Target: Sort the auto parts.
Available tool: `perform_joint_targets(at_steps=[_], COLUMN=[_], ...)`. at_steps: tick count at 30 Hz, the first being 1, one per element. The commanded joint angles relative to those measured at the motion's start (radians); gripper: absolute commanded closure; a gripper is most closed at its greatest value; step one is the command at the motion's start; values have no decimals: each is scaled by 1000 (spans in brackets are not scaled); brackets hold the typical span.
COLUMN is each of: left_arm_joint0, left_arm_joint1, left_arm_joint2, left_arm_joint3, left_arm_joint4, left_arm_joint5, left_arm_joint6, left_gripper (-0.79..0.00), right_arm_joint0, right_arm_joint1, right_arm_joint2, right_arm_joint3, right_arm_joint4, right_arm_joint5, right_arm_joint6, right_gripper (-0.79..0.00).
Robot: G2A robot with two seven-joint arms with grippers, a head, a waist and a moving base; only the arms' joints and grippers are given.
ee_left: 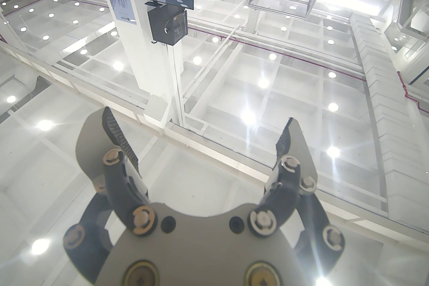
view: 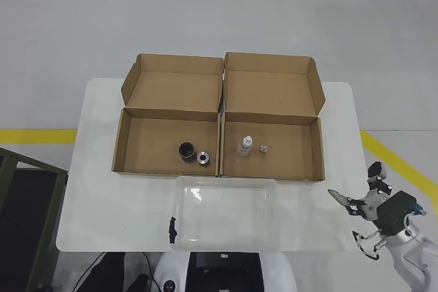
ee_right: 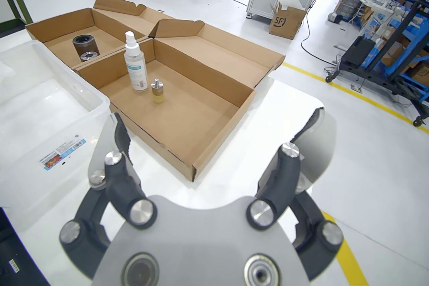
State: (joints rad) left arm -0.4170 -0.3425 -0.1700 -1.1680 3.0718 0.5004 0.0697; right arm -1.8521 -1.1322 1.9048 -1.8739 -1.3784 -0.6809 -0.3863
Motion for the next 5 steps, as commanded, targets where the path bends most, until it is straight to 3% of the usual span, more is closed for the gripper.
perform_joint_targets(at_steps=[1,5], left_arm_joint0=[0,0], left_arm_joint1=[0,0], left_arm_joint2=[0,0], left_arm_joint3=[0,0], left_arm_joint4=[0,0], left_arm_joint5=[0,0], left_arm_joint6=[0,0], left_gripper=[-784,-785], right_arm_joint0=[0,0], right_arm_joint1=[0,0], right_arm_joint2=[0,0], right_arm_joint3=[0,0], right_arm_joint4=[0,0], right_arm_joint5=[0,0], right_arm_joint6=[0,-1], right_gripper=[-785,-785])
